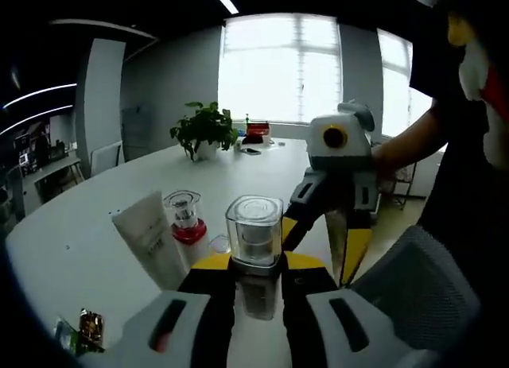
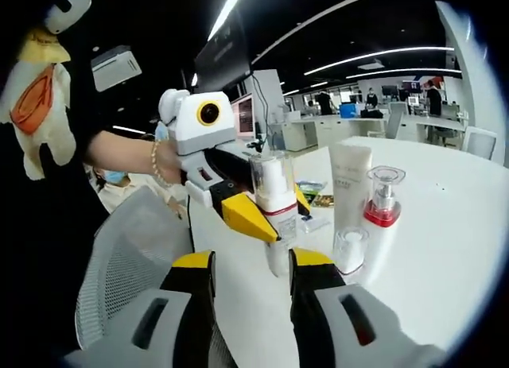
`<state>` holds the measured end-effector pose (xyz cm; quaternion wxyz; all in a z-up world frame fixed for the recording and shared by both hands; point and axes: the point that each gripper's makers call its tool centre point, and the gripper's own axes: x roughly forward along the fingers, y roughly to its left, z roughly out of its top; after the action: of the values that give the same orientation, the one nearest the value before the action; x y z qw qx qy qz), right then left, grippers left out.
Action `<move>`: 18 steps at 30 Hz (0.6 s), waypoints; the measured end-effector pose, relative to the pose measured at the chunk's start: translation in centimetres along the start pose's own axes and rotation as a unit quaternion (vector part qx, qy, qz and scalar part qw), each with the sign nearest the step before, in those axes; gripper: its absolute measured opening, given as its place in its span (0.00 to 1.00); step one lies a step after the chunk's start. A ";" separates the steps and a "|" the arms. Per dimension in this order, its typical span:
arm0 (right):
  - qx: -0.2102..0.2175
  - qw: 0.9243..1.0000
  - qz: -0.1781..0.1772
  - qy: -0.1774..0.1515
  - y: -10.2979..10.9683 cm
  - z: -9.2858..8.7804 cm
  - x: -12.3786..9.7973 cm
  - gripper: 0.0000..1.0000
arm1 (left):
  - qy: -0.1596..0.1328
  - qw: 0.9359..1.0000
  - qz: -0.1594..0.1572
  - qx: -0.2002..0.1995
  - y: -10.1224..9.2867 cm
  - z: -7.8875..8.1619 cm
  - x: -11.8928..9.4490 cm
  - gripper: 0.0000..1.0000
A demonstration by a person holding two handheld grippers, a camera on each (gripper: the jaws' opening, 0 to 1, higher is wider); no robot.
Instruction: Arrange the skincare products in the storage area until every visible bottle or jar stands upright without overlapping.
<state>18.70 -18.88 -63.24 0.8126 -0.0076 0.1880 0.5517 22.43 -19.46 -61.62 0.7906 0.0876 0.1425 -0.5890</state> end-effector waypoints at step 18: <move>0.036 0.998 -0.057 0.018 -2.4 -1.9 -1.2 0.48 | 0.013 0.999 -0.005 0.028 1.6 -4.6 1.9 0.16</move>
<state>19.95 -21.33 -65.08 0.8388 0.0011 0.2219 0.4972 23.91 -19.32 -66.63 0.7827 0.1169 0.1365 -0.5959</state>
